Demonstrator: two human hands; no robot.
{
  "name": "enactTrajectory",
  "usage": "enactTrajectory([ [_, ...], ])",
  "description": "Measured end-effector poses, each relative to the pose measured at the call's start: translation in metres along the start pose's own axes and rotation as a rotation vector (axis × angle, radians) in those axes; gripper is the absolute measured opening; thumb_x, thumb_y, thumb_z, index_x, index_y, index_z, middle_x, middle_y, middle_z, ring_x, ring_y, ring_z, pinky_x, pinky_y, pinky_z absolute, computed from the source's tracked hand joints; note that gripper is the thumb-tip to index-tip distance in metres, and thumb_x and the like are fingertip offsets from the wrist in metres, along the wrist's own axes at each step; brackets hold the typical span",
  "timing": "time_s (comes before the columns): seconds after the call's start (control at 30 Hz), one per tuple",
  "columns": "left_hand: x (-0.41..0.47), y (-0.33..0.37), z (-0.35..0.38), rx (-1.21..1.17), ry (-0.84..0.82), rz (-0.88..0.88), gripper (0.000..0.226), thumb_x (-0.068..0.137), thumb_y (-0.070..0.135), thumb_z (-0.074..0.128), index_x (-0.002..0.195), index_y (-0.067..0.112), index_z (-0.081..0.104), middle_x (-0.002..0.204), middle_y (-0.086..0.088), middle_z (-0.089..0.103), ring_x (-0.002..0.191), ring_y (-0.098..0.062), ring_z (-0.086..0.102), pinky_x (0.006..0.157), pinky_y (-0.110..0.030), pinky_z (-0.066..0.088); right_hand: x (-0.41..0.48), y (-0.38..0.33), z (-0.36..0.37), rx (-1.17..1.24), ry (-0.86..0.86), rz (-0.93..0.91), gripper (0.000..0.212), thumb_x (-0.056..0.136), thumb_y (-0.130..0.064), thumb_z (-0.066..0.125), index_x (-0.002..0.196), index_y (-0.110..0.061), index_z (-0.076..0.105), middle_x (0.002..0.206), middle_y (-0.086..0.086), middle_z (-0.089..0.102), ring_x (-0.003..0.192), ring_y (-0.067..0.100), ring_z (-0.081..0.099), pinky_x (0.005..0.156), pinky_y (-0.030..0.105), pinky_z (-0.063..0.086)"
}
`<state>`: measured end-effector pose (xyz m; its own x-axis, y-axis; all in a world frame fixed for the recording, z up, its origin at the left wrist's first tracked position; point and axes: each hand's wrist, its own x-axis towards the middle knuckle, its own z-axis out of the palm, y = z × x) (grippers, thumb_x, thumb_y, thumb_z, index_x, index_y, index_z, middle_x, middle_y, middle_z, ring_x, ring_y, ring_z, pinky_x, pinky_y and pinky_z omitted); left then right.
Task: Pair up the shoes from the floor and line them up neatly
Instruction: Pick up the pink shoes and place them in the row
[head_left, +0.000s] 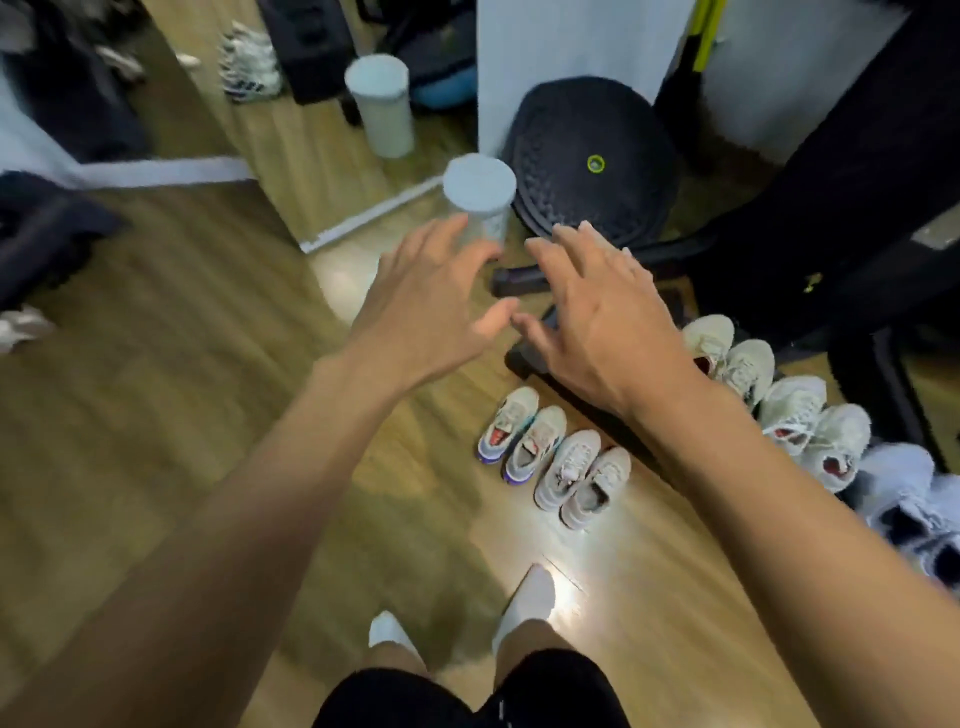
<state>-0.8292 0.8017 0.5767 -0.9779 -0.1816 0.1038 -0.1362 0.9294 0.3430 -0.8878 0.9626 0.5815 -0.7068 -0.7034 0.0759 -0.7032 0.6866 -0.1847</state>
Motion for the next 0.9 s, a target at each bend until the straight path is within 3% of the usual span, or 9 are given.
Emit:
enactTrajectory([
  [0.2,-0.085,-0.111,-0.093,0.023,0.12,-0.212,0.055,0.087,0.053,0.055,0.135,0.029,0.048,0.152,-0.004,0.031,0.14,-0.025,0.026,0.113,-0.045,0.024,0.045,-0.153,-0.011,0.011,-0.023,-0.238,0.065,0.089,-0.056,0.041,0.143,-0.021,0.033,0.15,0.008,0.033,0.14,0.028,0.03,0.113,0.049,0.027],
  [0.47,-0.227,-0.272,-0.192,0.118,0.21,-0.516,0.057,0.088,0.06,0.046,0.138,0.032,0.043,0.153,-0.003,0.028,0.143,-0.023,0.021,0.115,-0.049,0.021,0.09,-0.376,0.01,0.049,-0.112,-0.528,0.069,0.091,-0.061,0.038,0.148,-0.024,0.025,0.156,0.003,0.025,0.146,0.023,0.018,0.116,0.048,0.021],
  [0.7,-0.308,-0.379,-0.229,0.13,0.261,-0.736,0.06,0.088,0.063,0.041,0.14,0.031,0.04,0.155,-0.003,0.026,0.144,-0.026,0.02,0.115,-0.054,0.022,0.134,-0.519,0.043,0.08,-0.169,-0.726,0.064,0.093,-0.054,0.043,0.147,-0.024,0.025,0.156,0.002,0.024,0.145,0.022,0.019,0.115,0.047,0.024],
  [0.9,-0.33,-0.472,-0.25,0.143,0.277,-0.889,0.058,0.089,0.058,0.047,0.14,0.03,0.04,0.153,-0.002,0.028,0.142,-0.025,0.024,0.114,-0.044,0.02,0.194,-0.621,0.076,0.148,-0.215,-0.849,0.064,0.093,-0.053,0.043,0.147,-0.024,0.026,0.155,0.004,0.026,0.144,0.023,0.023,0.115,0.049,0.024],
])
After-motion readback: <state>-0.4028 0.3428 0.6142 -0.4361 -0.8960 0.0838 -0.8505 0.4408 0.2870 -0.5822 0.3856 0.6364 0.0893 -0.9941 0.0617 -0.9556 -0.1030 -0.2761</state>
